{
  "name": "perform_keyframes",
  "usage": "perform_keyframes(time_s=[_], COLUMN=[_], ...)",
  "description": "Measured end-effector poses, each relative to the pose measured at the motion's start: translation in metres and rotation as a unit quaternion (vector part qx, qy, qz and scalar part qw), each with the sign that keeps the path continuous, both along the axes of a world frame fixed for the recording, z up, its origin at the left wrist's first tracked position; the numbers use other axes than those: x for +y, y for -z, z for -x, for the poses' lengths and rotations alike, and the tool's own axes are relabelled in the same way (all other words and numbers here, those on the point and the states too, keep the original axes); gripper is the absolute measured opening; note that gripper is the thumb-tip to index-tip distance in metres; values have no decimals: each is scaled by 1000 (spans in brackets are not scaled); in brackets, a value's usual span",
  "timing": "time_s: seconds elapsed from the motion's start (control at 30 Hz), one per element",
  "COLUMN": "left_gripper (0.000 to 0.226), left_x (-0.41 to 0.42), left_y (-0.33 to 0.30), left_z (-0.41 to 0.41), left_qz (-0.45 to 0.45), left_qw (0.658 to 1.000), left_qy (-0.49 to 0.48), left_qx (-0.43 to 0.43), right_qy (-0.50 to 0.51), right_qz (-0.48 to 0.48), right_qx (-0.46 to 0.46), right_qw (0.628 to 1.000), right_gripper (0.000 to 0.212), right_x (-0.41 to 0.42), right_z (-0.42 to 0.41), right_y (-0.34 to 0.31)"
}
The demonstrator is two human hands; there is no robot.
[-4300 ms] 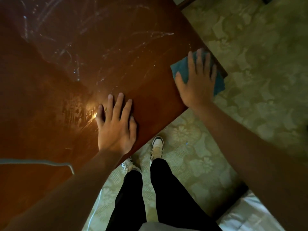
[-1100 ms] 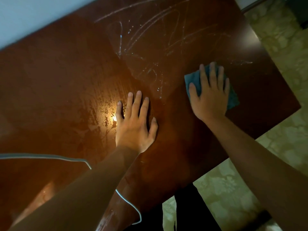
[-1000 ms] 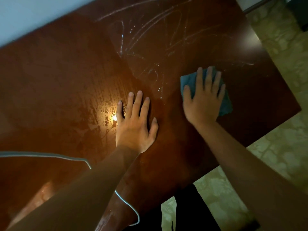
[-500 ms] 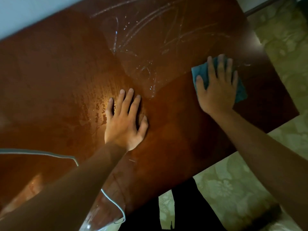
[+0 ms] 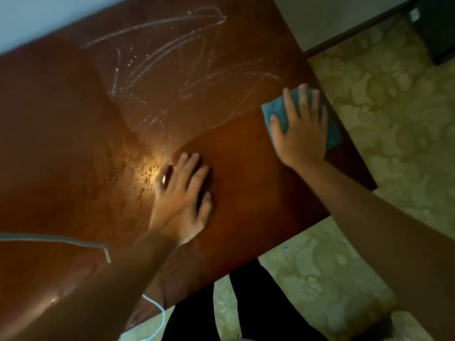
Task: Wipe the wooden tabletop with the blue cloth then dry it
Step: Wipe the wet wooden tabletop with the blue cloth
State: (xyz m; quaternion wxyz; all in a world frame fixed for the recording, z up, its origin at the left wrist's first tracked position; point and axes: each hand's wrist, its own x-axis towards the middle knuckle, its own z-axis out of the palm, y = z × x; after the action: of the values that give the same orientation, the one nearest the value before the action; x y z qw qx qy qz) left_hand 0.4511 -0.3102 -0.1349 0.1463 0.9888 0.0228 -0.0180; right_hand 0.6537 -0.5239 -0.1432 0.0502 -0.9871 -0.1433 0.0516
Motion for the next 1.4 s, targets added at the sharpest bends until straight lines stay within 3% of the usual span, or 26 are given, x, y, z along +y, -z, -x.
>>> perform_keyframes(time_s=[0.13,0.27,0.37,0.5,0.6,0.73,0.8,0.87,0.97,1.1,1.27,1.4], left_gripper=[57,58,60,62,62,62,61,60,58,57,53,48], left_x=[-29,-30,-30,-30,-30,-30,-28,-28,-28,-28,-22,13], left_y=[6,8,8,6,6,8,10,12,13,13,3,-7], left_z=[-4,-3,-5,-4,-5,-4,-4,-2,-2,-3,-2,11], left_qz=[-32,-56,-58,-48,-49,-53,-54,-50,-38,-19,75,119], left_qw=[999,998,998,998,998,998,998,999,999,1000,997,990], left_qy=[14,13,10,5,4,8,10,8,3,1,-15,-59], left_qx=[18,20,24,28,33,32,22,13,4,-4,-12,-51], right_qy=[7,-135,-220,-72,-10,-169,-222,-207,-99,-4,-140,-188], right_qz=[-9,-8,-19,2,3,-18,-25,-35,-10,1,11,12], right_qx=[-9,-23,-14,2,-6,3,9,7,-5,-6,2,8], right_qw=[1000,991,975,997,1000,985,975,978,995,1000,990,982], right_gripper=[68,65,63,67,69,67,64,63,66,69,68,66], right_x=[-1,-8,-29,-30,-4,26,23,15,12,45,87,81], right_z=[0,41,18,-33,-14,62,60,29,-27,-27,57,38], right_y=[1,7,5,1,1,4,5,6,3,2,2,3])
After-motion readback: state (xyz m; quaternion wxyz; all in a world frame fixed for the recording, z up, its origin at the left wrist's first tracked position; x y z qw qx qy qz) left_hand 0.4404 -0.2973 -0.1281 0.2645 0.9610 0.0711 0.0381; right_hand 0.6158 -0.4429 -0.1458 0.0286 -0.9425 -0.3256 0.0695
